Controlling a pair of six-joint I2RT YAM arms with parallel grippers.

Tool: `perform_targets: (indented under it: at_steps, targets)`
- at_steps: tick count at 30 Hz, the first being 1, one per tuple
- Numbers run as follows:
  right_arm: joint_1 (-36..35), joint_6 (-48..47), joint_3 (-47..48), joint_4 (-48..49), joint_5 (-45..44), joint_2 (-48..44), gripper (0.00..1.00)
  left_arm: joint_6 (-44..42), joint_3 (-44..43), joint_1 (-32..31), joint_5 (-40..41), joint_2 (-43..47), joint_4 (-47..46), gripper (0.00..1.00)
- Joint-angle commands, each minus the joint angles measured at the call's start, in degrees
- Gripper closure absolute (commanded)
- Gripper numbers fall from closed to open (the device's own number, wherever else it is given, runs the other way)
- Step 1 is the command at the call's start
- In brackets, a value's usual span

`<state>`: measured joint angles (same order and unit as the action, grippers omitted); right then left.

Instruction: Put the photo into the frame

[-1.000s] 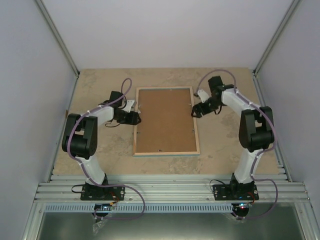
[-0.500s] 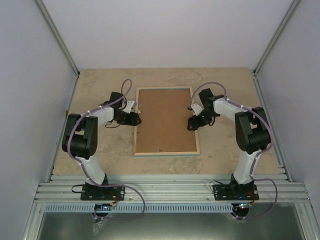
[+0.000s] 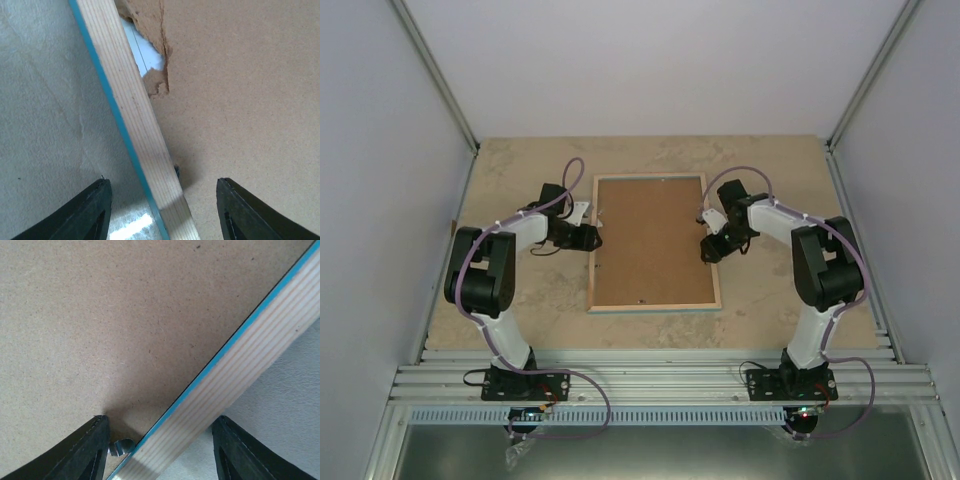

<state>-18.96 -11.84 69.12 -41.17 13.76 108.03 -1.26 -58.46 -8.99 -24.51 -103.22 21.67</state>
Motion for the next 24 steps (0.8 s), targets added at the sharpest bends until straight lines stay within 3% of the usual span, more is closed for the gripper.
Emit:
perform_targets:
  at_steps: [1, 5, 10, 20, 24]
  targets:
    - [0.15, -4.12, -2.99, -3.22, -5.82, 0.76, 0.42, 0.21, -1.19, 0.00, 0.19, -1.31, 0.39, 0.40]
    - [0.15, -5.99, -3.00, -2.91, -7.83, 0.72, 0.46, 0.22, -1.16, 0.02, 0.54, -1.68, 0.30, 0.40]
    - [0.07, -6.28, -1.71, -2.89, -8.43, 1.59, 0.71, 0.07, -1.51, -0.02, 1.13, -2.23, 0.55, 0.42]
    - [0.15, -3.34, 1.28, -3.74, -4.78, 3.72, 0.72, -1.17, -3.28, 0.03, 1.45, -1.63, 1.11, 0.43]
    - [0.36, 0.66, 4.69, -1.56, -3.65, 5.98, 0.87, -4.50, -6.08, 0.09, 1.87, 0.64, 2.47, 0.41]
